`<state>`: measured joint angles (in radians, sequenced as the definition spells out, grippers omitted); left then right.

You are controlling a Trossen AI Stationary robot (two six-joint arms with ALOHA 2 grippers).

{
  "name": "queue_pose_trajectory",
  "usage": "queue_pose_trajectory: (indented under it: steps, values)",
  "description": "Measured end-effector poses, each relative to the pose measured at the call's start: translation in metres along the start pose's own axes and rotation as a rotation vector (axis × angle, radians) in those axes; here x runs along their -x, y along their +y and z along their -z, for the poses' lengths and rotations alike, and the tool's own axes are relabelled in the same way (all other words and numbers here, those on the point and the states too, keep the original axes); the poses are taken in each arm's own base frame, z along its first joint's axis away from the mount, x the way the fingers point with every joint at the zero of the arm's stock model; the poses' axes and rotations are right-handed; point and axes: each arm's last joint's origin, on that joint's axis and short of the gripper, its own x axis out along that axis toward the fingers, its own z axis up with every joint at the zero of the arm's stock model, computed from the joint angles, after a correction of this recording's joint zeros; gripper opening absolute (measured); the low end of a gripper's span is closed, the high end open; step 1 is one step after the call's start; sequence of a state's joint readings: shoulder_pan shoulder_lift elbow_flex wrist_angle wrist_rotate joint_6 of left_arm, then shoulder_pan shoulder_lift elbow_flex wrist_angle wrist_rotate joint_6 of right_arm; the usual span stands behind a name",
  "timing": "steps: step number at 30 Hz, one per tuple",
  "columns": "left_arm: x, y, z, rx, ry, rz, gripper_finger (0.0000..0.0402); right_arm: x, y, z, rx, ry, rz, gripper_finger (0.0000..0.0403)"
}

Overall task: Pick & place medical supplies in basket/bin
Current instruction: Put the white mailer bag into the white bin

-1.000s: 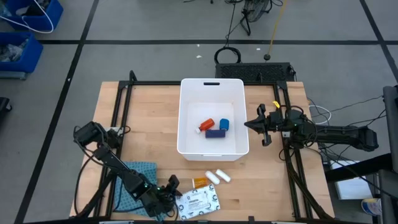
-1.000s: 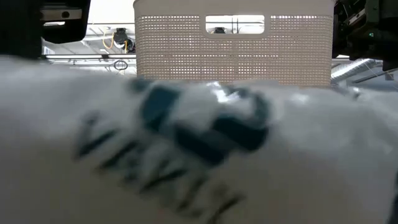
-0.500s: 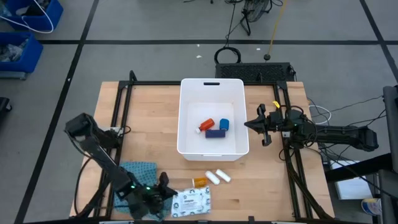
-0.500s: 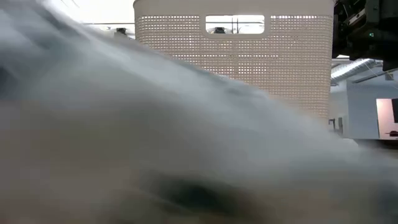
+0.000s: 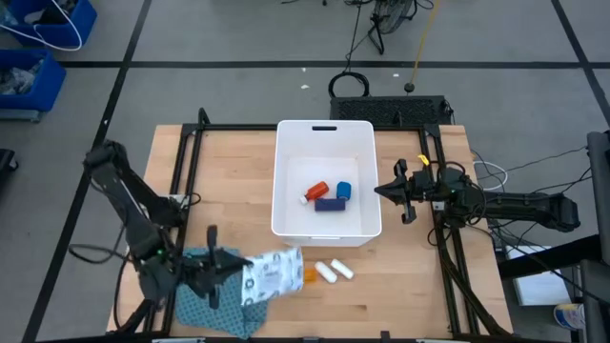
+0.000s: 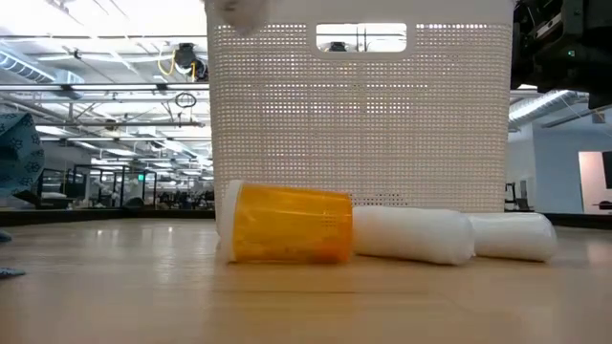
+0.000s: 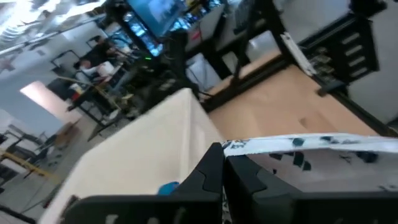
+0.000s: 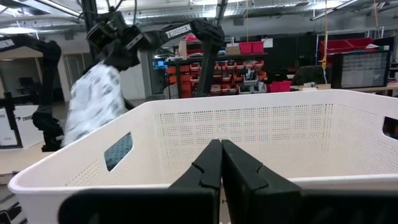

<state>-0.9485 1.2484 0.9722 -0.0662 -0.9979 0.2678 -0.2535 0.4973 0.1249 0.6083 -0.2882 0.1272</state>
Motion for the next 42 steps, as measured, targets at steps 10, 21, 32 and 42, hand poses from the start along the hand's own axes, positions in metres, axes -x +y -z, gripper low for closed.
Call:
queue_pose_trajectory:
  steps: [10, 21, 32, 42]
  values:
    - [0.033, 0.051, -0.01, 0.041, -0.063, -0.086, 0.0001, 0.0, 0.0, 0.001, -0.018, 0.011, -0.003, 0.0]
    - [0.069, 0.11, 0.007, 0.135, -0.027, -0.258, 0.0, 0.002, 0.0, 0.008, -0.018, 0.012, -0.002, 0.0]
    - [0.097, 0.149, 0.043, 0.289, -0.001, -0.435, 0.0, 0.004, 0.0, 0.007, 0.005, -0.026, -0.008, 0.0]
    - [0.103, 0.152, 0.092, 0.415, -0.02, -0.481, 0.0, 0.004, 0.0, 0.007, 0.026, -0.031, -0.008, 0.0]
